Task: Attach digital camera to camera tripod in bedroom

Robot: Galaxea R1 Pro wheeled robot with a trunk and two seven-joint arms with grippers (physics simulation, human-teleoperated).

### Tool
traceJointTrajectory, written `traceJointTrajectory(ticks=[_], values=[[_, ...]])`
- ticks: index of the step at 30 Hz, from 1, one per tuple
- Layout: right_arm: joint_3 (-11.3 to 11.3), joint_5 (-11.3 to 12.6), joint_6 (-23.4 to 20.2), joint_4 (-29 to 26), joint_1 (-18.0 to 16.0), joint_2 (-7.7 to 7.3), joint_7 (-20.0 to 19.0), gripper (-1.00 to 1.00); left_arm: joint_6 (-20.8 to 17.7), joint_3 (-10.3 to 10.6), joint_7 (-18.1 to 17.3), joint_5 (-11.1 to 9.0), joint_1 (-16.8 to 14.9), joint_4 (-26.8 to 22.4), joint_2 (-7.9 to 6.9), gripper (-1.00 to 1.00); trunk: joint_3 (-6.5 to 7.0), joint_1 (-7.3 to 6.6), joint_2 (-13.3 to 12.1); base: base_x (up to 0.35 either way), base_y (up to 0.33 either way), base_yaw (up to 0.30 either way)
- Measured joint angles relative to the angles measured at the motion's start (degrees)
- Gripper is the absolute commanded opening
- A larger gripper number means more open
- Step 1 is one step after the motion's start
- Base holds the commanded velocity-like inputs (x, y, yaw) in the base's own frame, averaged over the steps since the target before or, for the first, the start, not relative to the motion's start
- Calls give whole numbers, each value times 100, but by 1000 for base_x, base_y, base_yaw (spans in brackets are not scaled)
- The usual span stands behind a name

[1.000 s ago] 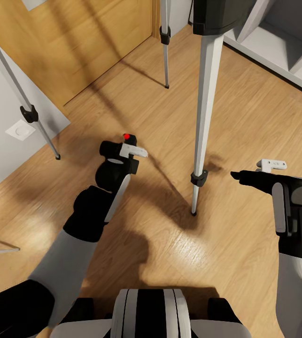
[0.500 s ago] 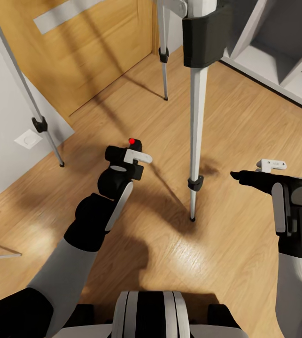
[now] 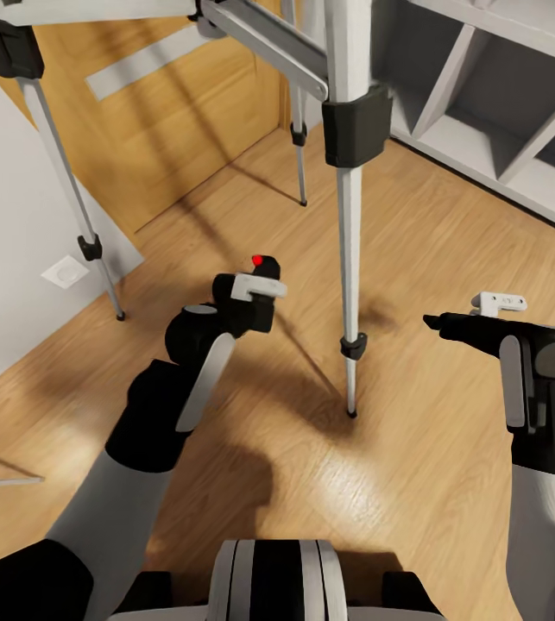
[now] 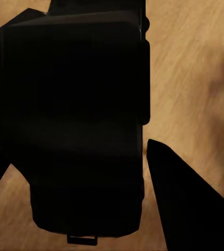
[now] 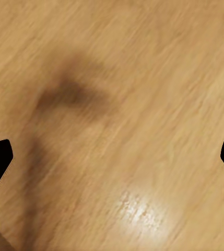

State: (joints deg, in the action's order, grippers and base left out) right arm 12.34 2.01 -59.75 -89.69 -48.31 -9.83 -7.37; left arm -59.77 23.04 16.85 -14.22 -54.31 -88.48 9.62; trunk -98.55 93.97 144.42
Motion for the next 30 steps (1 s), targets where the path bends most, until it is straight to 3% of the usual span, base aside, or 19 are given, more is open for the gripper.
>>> traceJointTrajectory(ticks=[3,8,16,21,30], values=[[0,1,0,0,0,0,0,100,-3,-121,-17,-236,15,-31,-22,-100,66,-8,-4,0,0,0],[0,1,0,0,0,-3,0,100,-5,-606,-40,-604,151,-75,-44,-100,177,-20,-11,0,0,0],[0,-2,0,-1,0,-8,0,100,-6,-928,42,-1067,583,-149,-44,-100,354,-41,-22,0,0,0],[0,-5,0,-1,0,-8,0,100,-7,-1087,269,-1222,932,-179,-53,-100,465,-54,-28,0,0,0],[0,-6,0,-1,0,-2,1,100,-6,-1159,454,-1330,1288,-212,-56,-100,665,-77,-40,0,0,0]])
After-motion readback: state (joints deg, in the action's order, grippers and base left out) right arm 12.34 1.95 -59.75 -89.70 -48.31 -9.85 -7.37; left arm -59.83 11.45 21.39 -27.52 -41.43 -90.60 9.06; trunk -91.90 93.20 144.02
